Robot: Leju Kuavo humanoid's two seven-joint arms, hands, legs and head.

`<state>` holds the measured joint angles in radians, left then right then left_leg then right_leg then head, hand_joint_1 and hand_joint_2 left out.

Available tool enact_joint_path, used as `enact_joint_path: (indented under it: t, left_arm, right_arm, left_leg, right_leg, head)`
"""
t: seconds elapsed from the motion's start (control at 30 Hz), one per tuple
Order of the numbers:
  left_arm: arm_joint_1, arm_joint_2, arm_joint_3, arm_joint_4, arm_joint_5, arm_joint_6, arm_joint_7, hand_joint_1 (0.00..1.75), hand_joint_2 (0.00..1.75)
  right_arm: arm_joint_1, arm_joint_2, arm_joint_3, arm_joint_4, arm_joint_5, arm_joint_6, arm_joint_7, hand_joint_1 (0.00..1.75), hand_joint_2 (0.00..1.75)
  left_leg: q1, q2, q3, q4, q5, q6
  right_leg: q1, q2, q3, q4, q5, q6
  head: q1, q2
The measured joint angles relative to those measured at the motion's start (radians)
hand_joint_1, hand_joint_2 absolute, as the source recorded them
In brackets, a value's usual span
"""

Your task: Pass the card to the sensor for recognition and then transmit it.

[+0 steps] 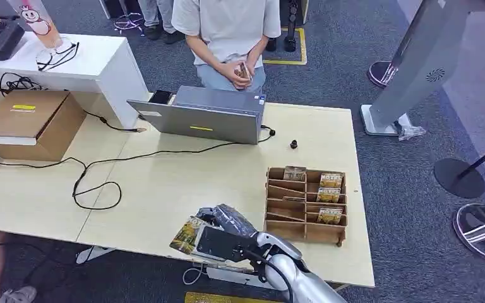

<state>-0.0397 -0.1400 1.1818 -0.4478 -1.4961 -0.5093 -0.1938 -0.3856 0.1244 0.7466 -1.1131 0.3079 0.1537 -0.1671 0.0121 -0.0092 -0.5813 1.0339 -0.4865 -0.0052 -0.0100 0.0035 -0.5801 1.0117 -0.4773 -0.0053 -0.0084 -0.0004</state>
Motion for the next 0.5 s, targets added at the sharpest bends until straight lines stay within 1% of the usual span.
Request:
enact_joint_path:
  t: [0.3,0.5]
  left_arm:
    - [-0.004,0.010,-0.037,0.024,0.009,0.014,0.013,0.00,0.00]
    - [-0.005,0.012,-0.042,0.030,0.012,0.016,0.015,0.00,0.00]
  right_arm:
    - [-0.068,0.039,0.022,0.084,0.016,-0.029,0.018,1.75,1.75]
    - [-0.093,0.058,0.027,0.130,0.017,-0.034,0.020,1.75,1.75]
  left_leg:
    - [0.000,0.000,0.000,0.000,0.000,0.000]
    - [0.000,0.000,0.000,0.000,0.000,0.000]
  right_leg:
    - [0.000,0.000,0.000,0.000,0.000,0.000]
    - [0.000,0.000,0.000,0.000,0.000,0.000]
  head:
    - [0.000,0.000]
    - [0.000,0.000]
